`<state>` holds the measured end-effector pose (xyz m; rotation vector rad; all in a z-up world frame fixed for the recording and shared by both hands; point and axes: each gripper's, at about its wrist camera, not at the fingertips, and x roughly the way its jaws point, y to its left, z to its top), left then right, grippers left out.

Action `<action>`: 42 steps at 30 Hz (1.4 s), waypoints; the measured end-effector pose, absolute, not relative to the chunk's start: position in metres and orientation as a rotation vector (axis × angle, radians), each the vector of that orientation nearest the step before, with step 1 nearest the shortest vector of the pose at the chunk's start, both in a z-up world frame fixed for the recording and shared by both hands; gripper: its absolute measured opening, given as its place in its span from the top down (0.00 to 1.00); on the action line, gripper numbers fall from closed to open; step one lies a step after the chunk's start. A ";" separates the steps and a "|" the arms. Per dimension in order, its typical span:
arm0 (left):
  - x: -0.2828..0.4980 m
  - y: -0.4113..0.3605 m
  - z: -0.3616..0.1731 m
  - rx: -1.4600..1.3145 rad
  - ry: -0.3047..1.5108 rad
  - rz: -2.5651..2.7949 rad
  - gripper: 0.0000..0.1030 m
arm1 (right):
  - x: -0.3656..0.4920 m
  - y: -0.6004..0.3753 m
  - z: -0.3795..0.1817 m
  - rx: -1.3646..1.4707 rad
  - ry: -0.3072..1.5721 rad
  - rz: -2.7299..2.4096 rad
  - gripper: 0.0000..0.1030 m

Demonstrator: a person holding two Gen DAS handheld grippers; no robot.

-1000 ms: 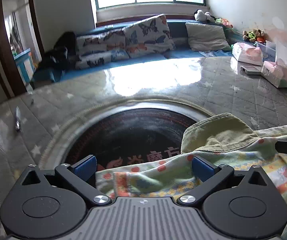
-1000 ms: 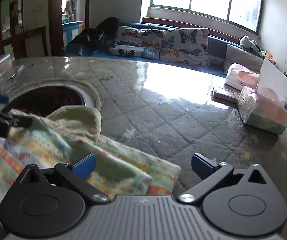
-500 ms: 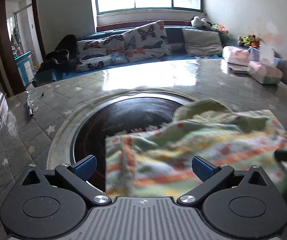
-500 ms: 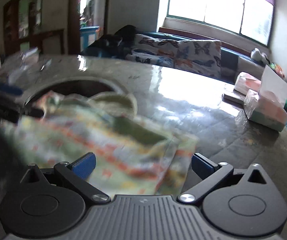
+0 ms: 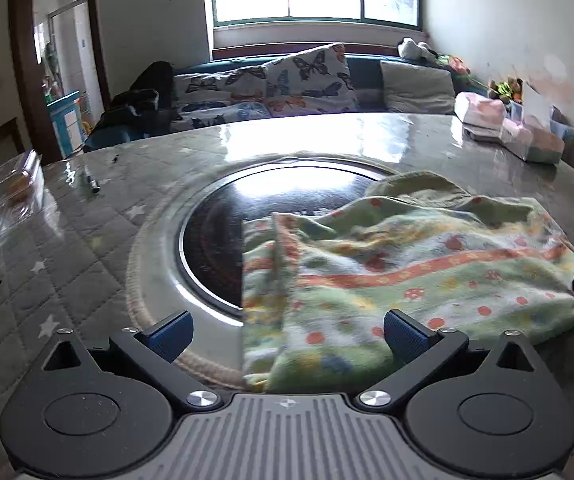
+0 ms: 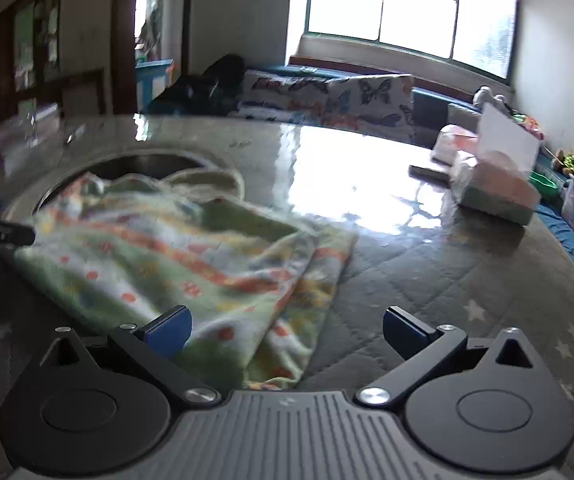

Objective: Fold clothes

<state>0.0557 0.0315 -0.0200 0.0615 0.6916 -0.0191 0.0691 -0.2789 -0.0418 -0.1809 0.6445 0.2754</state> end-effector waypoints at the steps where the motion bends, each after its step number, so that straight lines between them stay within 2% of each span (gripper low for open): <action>1: 0.055 0.034 -0.020 0.057 0.690 -0.012 0.00 | 0.069 -0.282 -0.042 -0.178 0.644 0.266 0.00; 14: 0.049 0.056 -0.027 0.014 0.707 0.039 0.00 | 0.071 -0.296 -0.044 -0.133 0.669 0.243 0.00; 28: 0.046 0.075 -0.024 -0.017 0.717 0.053 0.00 | 0.068 -0.210 -0.012 -0.301 0.593 0.516 0.04; 37: 0.050 0.111 -0.003 -0.115 0.692 0.115 0.00 | 0.056 -0.121 -0.007 -0.452 0.565 0.771 0.17; 39: 0.052 0.118 0.000 -0.153 0.691 0.114 0.01 | 0.051 -0.100 -0.010 -0.493 0.563 0.827 0.22; 42: 0.054 0.125 0.004 -0.209 0.689 0.098 0.02 | 0.048 -0.072 -0.016 -0.543 0.573 0.890 0.37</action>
